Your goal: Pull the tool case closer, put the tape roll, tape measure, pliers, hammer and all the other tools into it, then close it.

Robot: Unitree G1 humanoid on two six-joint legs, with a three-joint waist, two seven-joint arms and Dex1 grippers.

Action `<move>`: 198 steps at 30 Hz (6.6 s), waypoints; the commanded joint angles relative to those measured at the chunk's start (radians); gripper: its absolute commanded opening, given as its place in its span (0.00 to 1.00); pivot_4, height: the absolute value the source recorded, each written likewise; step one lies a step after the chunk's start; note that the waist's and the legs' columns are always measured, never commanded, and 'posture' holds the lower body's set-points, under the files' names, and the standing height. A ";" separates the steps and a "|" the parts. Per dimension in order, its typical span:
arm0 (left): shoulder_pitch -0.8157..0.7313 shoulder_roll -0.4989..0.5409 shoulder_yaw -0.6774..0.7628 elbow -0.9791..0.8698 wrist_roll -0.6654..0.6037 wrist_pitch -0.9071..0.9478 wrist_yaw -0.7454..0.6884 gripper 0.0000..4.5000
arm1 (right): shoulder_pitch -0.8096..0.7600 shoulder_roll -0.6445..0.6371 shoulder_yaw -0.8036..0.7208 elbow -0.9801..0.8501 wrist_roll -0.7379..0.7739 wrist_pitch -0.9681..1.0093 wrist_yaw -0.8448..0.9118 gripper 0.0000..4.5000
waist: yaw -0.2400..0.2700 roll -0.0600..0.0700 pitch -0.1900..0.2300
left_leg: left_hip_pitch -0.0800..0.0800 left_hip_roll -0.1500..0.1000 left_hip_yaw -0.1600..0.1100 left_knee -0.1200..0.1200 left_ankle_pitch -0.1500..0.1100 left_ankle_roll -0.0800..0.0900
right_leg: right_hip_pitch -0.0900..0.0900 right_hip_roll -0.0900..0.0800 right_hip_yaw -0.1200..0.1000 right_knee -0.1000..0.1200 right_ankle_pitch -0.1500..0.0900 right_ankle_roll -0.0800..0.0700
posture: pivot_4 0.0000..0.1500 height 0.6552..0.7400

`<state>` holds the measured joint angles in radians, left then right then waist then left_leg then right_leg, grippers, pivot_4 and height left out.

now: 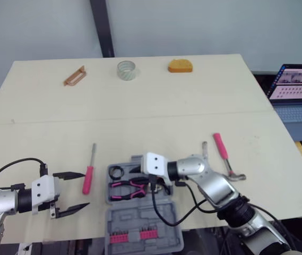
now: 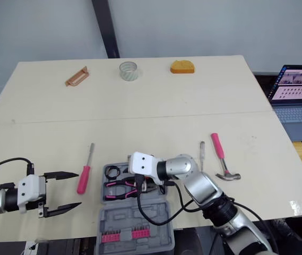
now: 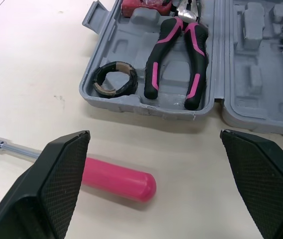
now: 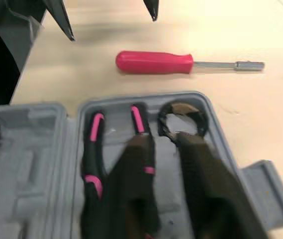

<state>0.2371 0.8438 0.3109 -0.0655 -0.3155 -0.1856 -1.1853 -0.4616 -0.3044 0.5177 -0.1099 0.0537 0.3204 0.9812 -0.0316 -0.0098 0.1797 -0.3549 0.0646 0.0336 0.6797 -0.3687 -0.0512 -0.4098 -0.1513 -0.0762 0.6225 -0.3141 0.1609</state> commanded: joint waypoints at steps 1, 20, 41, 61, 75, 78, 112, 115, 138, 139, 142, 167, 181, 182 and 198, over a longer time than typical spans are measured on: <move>0.002 -0.007 -0.003 -0.017 -0.014 -0.011 0.008 1.00 | 0.021 0.025 -0.022 0.038 0.058 -0.047 0.026 0.01 | 0.000 0.000 0.000 | 0.000 0.000 0.000 0.000 0.000 0.000 | 0.000 0.000 0.000 0.000 0.000 0.000 | 1.00 1.00; 0.003 -0.012 -0.013 0.001 -0.005 -0.024 0.030 1.00 | 0.021 -0.001 0.051 0.238 -0.077 -0.156 0.032 0.01 | -0.001 0.000 0.000 | 0.001 0.000 0.001 0.000 0.000 0.000 | 0.000 0.000 0.000 0.000 0.000 0.000 | 1.00 1.00; -0.015 -0.008 -0.030 0.032 0.000 -0.034 0.042 1.00 | 0.023 -0.042 0.159 0.356 -0.233 -0.086 0.016 0.01 | 0.002 0.002 -0.024 | 0.022 0.001 0.005 -0.012 -0.001 -0.001 | 0.016 0.000 0.000 -0.003 -0.001 -0.002 | 1.00 1.00; -0.011 -0.011 -0.016 0.012 -0.034 0.068 0.083 1.00 | 0.009 0.023 -0.121 0.159 0.127 -0.040 0.064 0.01 | 0.003 0.007 -0.028 | 0.020 0.001 0.005 -0.013 -0.002 -0.001 | 0.014 0.000 -0.001 -0.004 -0.001 -0.002 | 1.00 1.00; -0.063 0.015 0.181 0.131 -0.088 0.278 0.210 1.00 | 0.211 -0.463 -0.645 0.077 0.370 0.180 0.128 0.97 | 0.006 0.006 -0.024 | 0.018 0.002 0.008 -0.014 -0.004 0.001 | 0.014 0.000 -0.001 -0.011 0.000 -0.002 | 1.00 1.00; -0.060 0.029 0.253 0.210 -0.084 0.275 0.230 1.00 | 0.265 -0.536 -0.748 0.199 0.364 0.131 0.133 0.97 | 0.003 0.004 -0.023 | 0.019 0.002 0.009 -0.015 -0.004 0.001 | 0.014 0.000 -0.001 -0.011 0.000 -0.002 | 1.00 1.00; 0.001 0.047 0.174 0.173 -0.046 0.278 0.182 1.00 | 0.398 -0.594 -0.842 0.177 0.445 0.121 0.121 0.97 | 0.005 0.003 -0.020 | 0.020 0.002 0.012 -0.014 -0.004 0.001 | 0.014 0.000 0.000 -0.011 0.000 -0.001 | 1.00 1.00; 0.000 0.062 0.084 0.001 -0.067 0.392 0.158 0.95 | 0.401 -0.590 -0.761 0.052 0.454 0.151 0.152 0.99 | 0.007 0.003 -0.020 | 0.020 0.003 0.012 -0.014 -0.005 0.000 | 0.014 0.000 0.000 -0.011 0.000 -0.001 | 1.00 1.00; -0.003 0.134 -0.342 -0.385 0.091 0.629 0.187 0.00 | 0.234 -0.504 -0.116 -0.228 0.133 0.171 0.162 0.00 | 0.031 0.003 -0.014 | 0.019 0.002 0.012 -0.011 -0.005 0.001 | 0.013 0.000 0.001 -0.011 0.001 -0.002 | 1.00 1.00; -0.004 0.128 -0.351 -0.384 0.099 0.625 0.191 0.00 | 0.236 -0.504 -0.109 -0.234 0.129 0.175 0.160 0.00 | 0.032 0.002 -0.014 | 0.019 0.002 0.012 -0.011 -0.005 0.001 | 0.013 0.000 0.001 -0.011 0.001 -0.002 | 1.00 1.00; -0.013 0.104 -0.374 -0.395 0.114 0.627 0.216 0.00 | 0.241 -0.496 -0.096 -0.251 0.121 0.190 0.147 0.00 | 0.034 0.002 -0.014 | 0.019 0.002 0.012 -0.010 -0.005 0.001 | 0.013 0.000 0.001 -0.011 0.001 -0.002 | 1.00 1.00; -0.244 -0.032 -0.492 -0.248 0.229 0.579 0.260 0.00 | 0.174 -0.409 -0.115 -0.147 0.083 0.198 0.109 0.00 | 0.037 0.002 -0.014 | 0.018 0.002 0.012 -0.005 -0.006 0.003 | 0.014 0.000 0.001 -0.009 0.001 -0.002 | 1.00 1.00; -0.374 -0.098 -0.510 -0.103 0.262 0.519 0.275 0.00 | 0.097 -0.347 -0.149 -0.021 0.057 0.179 0.065 0.00 | 0.044 0.003 -0.014 | 0.018 0.002 0.012 -0.003 -0.007 0.003 | 0.014 0.000 0.000 -0.009 0.002 -0.002 | 1.00 1.00; -0.380 -0.102 -0.509 -0.098 0.264 0.516 0.277 0.00 | 0.095 -0.344 -0.151 -0.019 0.056 0.179 0.063 0.00 | 0.046 0.003 -0.014 | 0.018 0.002 0.012 -0.003 -0.007 0.003 | 0.014 0.000 0.000 -0.009 0.002 -0.002 | 1.00 1.00; -0.431 -0.146 -0.516 -0.042 0.297 0.485 0.288 0.00 | 0.072 -0.322 -0.154 0.021 0.035 0.165 0.053 0.00 | 0.052 0.003 -0.014 | 0.017 0.002 0.012 -0.002 -0.007 0.003 | 0.014 0.000 0.000 -0.009 0.002 -0.002 | 1.00 1.00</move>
<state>-0.1890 0.7117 -0.1930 -0.0849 -0.0153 0.3226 -0.8905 -0.3792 -0.6446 0.3758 -0.0655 0.0718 0.5113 1.0302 0.0202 -0.0070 0.1656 -0.3377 0.0671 0.0456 0.6782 -0.3753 -0.0480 -0.3953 -0.1514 -0.0758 0.6139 -0.3122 0.1594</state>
